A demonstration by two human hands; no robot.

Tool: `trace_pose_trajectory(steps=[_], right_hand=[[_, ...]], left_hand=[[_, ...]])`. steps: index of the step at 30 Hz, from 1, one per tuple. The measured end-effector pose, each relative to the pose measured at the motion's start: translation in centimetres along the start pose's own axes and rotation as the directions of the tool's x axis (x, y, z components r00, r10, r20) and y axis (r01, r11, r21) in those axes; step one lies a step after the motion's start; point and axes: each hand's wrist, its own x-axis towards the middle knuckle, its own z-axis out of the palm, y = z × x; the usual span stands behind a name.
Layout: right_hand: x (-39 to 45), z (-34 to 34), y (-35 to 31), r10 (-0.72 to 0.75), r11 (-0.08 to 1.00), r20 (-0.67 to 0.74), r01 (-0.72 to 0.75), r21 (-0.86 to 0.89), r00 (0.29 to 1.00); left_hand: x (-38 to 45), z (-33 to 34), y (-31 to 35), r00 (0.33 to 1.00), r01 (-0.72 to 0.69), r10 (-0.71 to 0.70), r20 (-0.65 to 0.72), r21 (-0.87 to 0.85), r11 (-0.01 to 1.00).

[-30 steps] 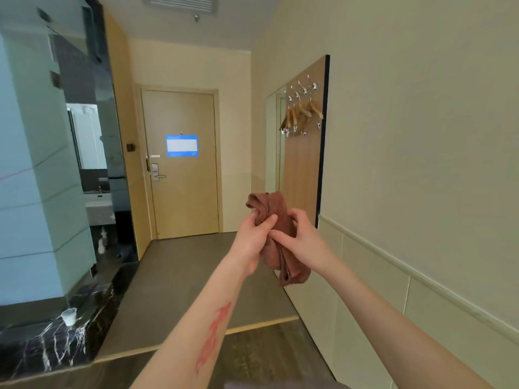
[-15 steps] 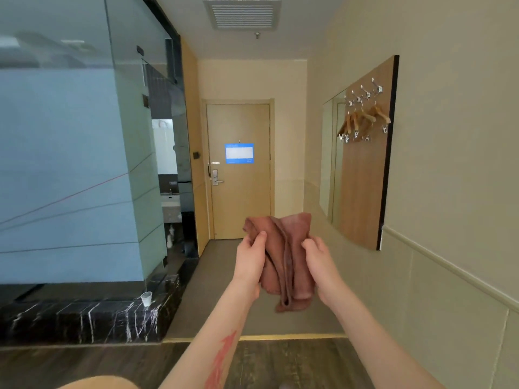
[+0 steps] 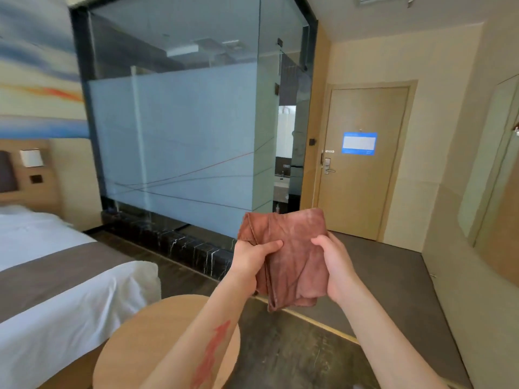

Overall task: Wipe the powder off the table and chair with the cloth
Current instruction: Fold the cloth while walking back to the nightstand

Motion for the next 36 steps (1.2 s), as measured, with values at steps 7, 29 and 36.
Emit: trace_pose_trajectory(steps=[7,29,36], right_hand=[[-2.6,11.4,3.1,0.079,0.985,0.257,-0.115,0.128,0.963],[-28.5,64.0,12.7,0.169,0.938,0.795,-0.343,0.052,0.582],[-36.8,78.4,15.8,0.192,0.932,0.865,-0.361,-0.013,0.464]], left_hand=[[-3.3,-11.8,2.9,0.966,-0.078,0.066,-0.25,-0.037,0.996],[-23.8,-62.2,19.6,0.683,-0.289,0.237,-0.691,0.042,0.956],[-29.4,-76.3,23.2,0.507,-0.34,0.232,-0.83,0.055,0.939]])
